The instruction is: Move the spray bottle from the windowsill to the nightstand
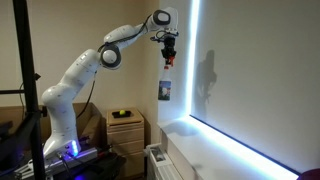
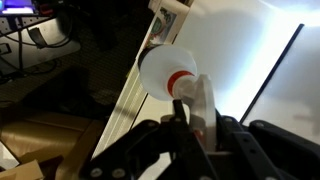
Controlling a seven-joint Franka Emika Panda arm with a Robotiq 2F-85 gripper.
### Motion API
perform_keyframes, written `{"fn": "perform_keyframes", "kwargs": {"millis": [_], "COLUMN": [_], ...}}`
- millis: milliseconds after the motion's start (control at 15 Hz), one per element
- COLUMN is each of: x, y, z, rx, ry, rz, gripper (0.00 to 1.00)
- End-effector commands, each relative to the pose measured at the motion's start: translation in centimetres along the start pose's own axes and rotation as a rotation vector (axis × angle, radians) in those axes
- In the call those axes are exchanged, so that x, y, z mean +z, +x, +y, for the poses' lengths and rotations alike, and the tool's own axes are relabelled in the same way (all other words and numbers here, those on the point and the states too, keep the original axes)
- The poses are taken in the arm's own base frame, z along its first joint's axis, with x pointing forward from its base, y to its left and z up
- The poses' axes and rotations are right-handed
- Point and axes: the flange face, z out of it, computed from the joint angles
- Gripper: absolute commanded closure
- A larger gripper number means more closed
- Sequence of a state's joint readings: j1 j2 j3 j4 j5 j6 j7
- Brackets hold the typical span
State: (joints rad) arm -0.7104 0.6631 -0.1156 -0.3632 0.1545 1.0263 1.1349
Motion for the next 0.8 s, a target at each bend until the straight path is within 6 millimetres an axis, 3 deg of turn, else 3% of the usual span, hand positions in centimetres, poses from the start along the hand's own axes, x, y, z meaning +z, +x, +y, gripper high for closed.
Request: {"fn": "perform_keyframes", "kwargs": {"millis": [0,267,333,400,533,733], "x": [-0.6,0.5,0.8,1.4,1.6,1.2], "y": [-0.3,0.1,0.1,-1.1,-6.2,-12.0], "z": [0.2,-0.2,-0.3,-0.8,-1.8,-2.2], "rx": [-0.006,0.0,0.001,-0.038,-0.177,-0.333], "ry": [0.005,-0.01,-0.014,-0.045,-0.09,-0.132], "rz": [0.0,-0.004,-0.005,-0.009,-0.043,-0.067], "gripper": [0.76,0.76,0.94,0.94,0.94,0.94]}}
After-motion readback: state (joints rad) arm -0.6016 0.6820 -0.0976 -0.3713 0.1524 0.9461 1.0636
